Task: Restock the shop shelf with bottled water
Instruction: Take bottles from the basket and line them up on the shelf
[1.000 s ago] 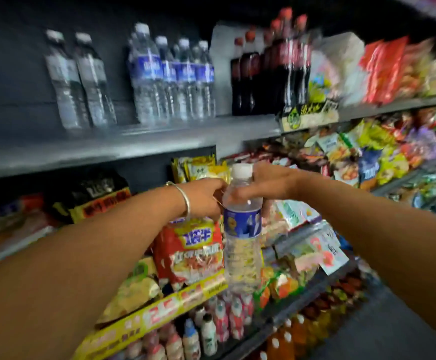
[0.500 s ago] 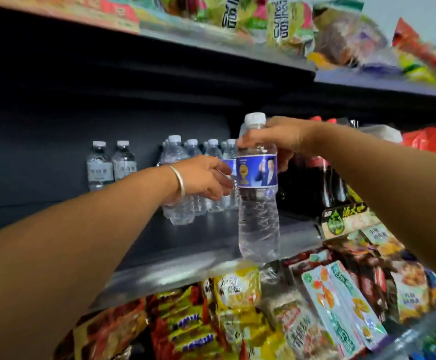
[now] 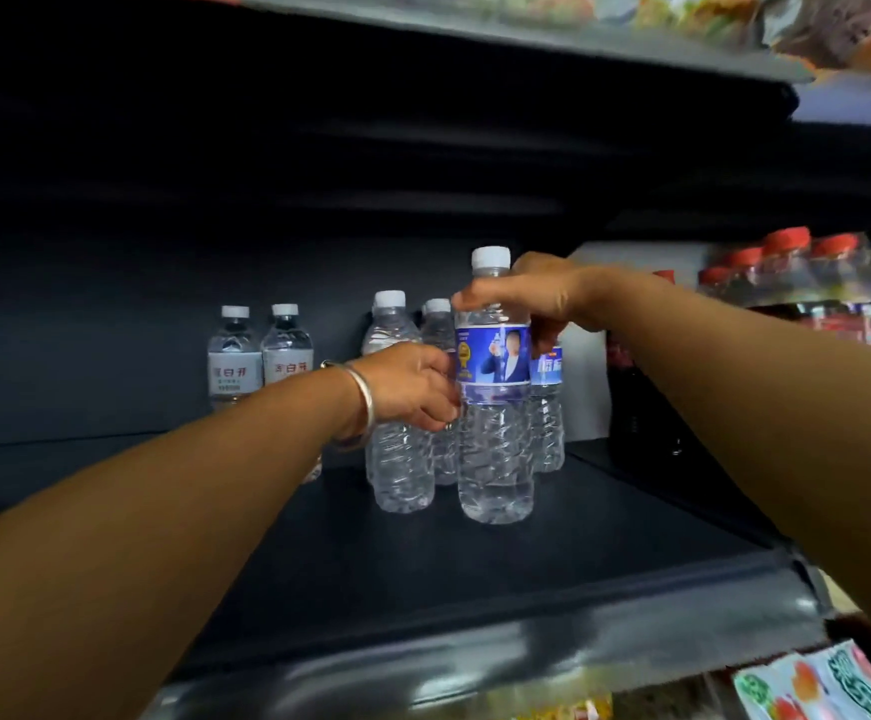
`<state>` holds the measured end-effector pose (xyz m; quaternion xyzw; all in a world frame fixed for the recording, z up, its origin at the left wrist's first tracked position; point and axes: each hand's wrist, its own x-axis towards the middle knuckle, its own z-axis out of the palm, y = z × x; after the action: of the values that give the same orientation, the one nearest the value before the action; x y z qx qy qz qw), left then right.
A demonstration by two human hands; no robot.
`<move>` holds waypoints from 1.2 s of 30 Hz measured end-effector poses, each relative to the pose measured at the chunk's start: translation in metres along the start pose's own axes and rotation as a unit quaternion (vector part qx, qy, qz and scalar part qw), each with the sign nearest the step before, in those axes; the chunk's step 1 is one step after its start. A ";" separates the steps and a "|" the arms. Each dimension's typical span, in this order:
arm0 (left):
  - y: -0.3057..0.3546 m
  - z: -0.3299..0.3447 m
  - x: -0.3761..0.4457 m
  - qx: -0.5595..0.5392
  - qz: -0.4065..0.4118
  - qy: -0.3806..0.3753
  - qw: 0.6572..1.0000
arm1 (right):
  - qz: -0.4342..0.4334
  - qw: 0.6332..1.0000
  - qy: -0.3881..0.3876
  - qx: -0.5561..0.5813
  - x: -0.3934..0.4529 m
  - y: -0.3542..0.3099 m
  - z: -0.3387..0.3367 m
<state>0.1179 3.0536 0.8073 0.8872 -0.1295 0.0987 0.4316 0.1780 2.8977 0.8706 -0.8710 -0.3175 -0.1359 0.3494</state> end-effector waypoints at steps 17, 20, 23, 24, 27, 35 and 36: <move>-0.021 0.012 0.036 0.038 -0.026 0.110 0.993 | 0.054 0.998 -0.014 -0.018 0.035 0.023 0.030; -0.021 0.017 0.038 0.067 -0.035 0.125 0.989 | 0.058 0.998 -0.020 -0.027 0.034 0.026 0.029; -0.020 0.020 0.040 0.100 -0.048 0.134 0.985 | 0.064 0.998 -0.027 0.000 0.031 0.027 0.028; -0.019 0.021 0.040 0.105 -0.050 0.138 0.983 | 0.066 0.997 -0.028 0.010 0.031 0.028 0.027; -0.015 0.025 0.038 0.100 -0.053 0.149 0.982 | 0.063 0.997 -0.039 0.036 0.030 0.029 0.027; -0.022 0.027 0.043 0.099 -0.045 0.182 0.977 | 0.036 0.989 -0.002 0.147 0.024 0.040 0.026; -0.023 0.027 0.045 0.092 -0.047 0.183 0.978 | 0.037 0.987 0.007 0.157 0.023 0.041 0.026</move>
<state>0.1691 3.0389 0.7866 0.8952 0.0029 0.2508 0.3685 0.2227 2.9035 0.8410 -0.8154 -0.3001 -0.0775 0.4889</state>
